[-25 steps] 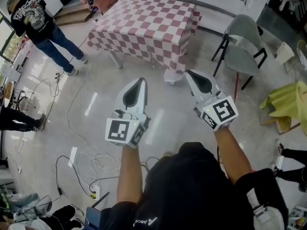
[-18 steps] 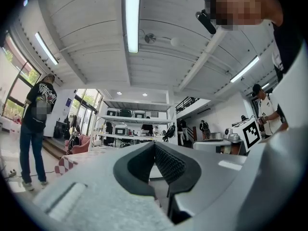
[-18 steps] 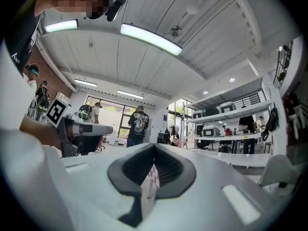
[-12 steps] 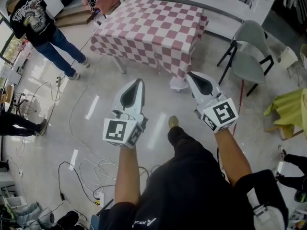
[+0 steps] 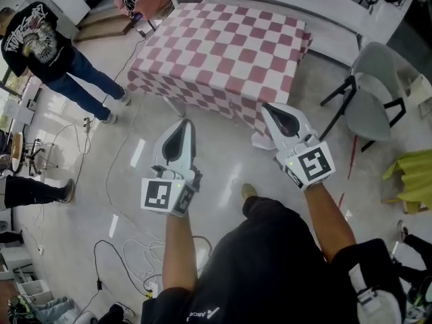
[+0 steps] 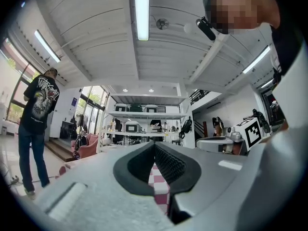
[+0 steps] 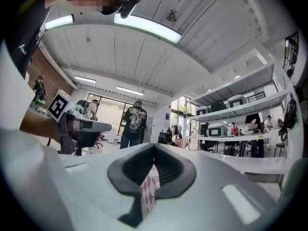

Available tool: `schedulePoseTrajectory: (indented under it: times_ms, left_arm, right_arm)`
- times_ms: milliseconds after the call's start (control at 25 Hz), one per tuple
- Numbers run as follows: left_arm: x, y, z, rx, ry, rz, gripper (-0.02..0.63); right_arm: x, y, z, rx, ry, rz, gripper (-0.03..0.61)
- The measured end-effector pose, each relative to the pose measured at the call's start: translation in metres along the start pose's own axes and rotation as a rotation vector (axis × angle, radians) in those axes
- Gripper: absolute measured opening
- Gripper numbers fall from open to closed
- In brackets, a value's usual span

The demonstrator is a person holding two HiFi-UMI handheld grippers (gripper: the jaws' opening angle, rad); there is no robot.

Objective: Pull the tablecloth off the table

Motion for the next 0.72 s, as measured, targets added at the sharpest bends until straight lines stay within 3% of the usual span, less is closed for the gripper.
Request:
schedulePoseTrajectory:
  times_ms: [400, 720]
  left_arm:
    - [0.001, -0.118, 0.078, -0.018, -0.024, 0.004, 0.011]
    - [0.034, -0.189, 0.145, 0.056, -0.047, 0.016, 0.011]
  right_arm:
    - [0.026, -0.119, -0.065, -0.035, 0.006, -0.004, 0.000]
    - [0.053, -0.192, -0.095, 0.030, 0.020, 0.013, 0.000]
Point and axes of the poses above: the fingertips, and each gripper's own axes: y backward along the fingers, z to its left, x out of its underside, the point moved 2 cm from there along y, backward along the fingers, and after that the axes turned 1 degree about -z, right-handed, at the moved point
